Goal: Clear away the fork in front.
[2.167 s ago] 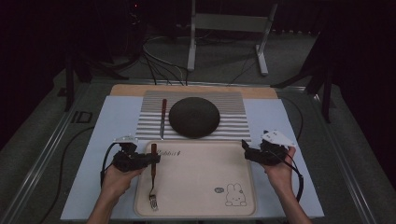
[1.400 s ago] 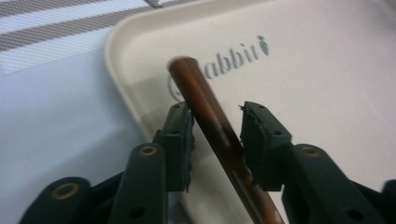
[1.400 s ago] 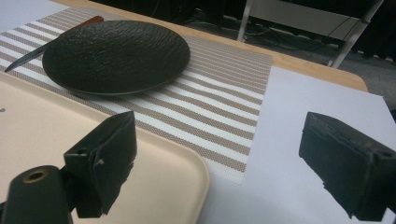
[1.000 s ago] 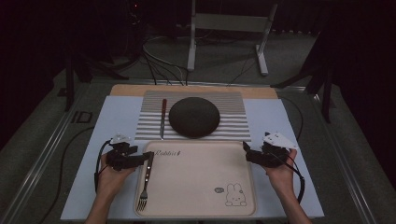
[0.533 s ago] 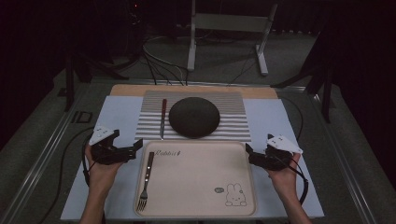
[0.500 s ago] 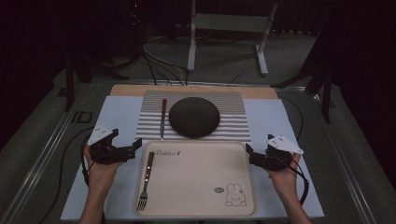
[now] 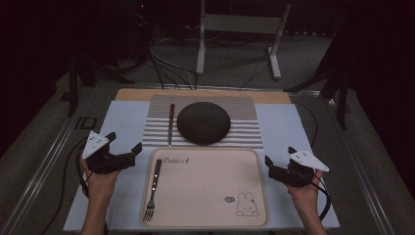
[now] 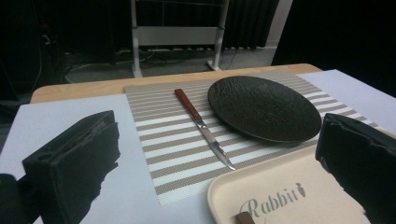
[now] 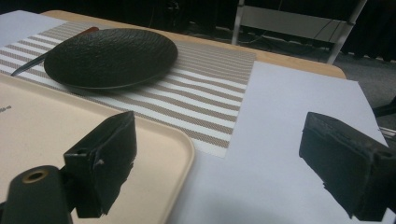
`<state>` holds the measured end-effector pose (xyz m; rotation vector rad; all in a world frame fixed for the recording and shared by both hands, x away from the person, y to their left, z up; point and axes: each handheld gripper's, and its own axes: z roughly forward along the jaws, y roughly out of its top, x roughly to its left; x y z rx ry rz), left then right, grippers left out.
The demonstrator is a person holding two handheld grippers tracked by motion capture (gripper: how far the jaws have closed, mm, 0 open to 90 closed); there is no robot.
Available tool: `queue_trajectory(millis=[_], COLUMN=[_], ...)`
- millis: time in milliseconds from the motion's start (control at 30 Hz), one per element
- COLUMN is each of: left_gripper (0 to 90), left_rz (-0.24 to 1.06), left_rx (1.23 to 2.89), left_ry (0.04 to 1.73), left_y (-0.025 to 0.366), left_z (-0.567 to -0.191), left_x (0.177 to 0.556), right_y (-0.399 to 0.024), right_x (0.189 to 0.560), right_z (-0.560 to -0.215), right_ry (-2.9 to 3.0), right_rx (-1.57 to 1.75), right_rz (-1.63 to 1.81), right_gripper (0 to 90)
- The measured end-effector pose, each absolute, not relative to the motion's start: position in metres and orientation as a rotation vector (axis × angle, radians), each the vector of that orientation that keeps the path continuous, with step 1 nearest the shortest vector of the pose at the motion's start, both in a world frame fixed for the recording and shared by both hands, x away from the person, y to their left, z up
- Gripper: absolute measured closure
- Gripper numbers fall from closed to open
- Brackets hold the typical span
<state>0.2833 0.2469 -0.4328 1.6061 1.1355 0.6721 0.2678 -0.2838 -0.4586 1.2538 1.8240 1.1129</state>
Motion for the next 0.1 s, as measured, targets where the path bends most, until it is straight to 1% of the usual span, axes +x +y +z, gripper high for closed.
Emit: queue_trajectory(millis=[100], left_gripper=[0.2], left_rz=[0.672], left_rx=[1.602], left_ry=[1.137], left_y=[0.2478], left_z=[-0.4334], left_x=[0.2831], right_y=[-0.2864], right_x=[0.2659], right_z=[-0.4598], right_ry=[1.818], right_rx=[1.258], right_rz=[1.116], right_gripper=[11.2])
